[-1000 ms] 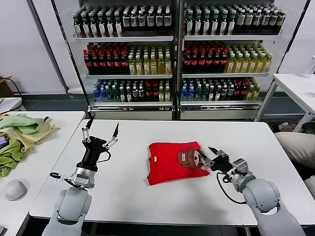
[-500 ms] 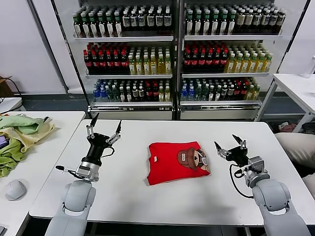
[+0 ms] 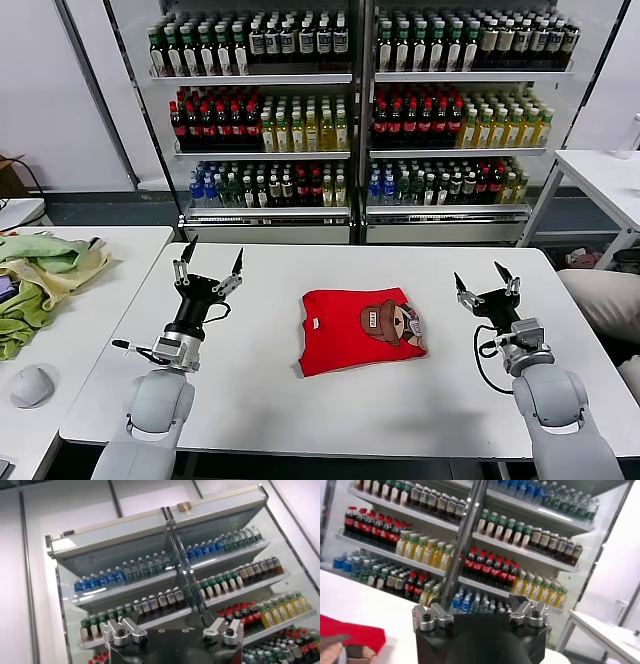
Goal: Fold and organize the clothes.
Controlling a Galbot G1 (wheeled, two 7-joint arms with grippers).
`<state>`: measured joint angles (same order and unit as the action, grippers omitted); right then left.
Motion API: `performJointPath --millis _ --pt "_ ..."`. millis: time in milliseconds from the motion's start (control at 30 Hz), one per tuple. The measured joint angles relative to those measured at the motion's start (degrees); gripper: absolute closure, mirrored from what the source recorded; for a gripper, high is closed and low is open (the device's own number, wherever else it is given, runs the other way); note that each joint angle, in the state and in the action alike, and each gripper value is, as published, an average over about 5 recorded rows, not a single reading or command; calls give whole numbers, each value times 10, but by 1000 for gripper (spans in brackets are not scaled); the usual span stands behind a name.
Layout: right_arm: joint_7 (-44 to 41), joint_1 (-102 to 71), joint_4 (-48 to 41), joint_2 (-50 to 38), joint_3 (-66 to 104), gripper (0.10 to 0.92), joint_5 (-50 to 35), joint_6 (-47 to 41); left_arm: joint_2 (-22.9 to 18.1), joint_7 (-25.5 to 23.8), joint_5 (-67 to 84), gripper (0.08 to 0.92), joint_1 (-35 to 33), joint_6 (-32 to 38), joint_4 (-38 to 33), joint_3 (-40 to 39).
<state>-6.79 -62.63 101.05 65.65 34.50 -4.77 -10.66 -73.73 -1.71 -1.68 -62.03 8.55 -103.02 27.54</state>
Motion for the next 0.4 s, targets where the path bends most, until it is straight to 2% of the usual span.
performJointPath --millis 400 --pt "35 -9 -22 20 5 203 53 40 4 16 -14 177 -17 1 -4 7"
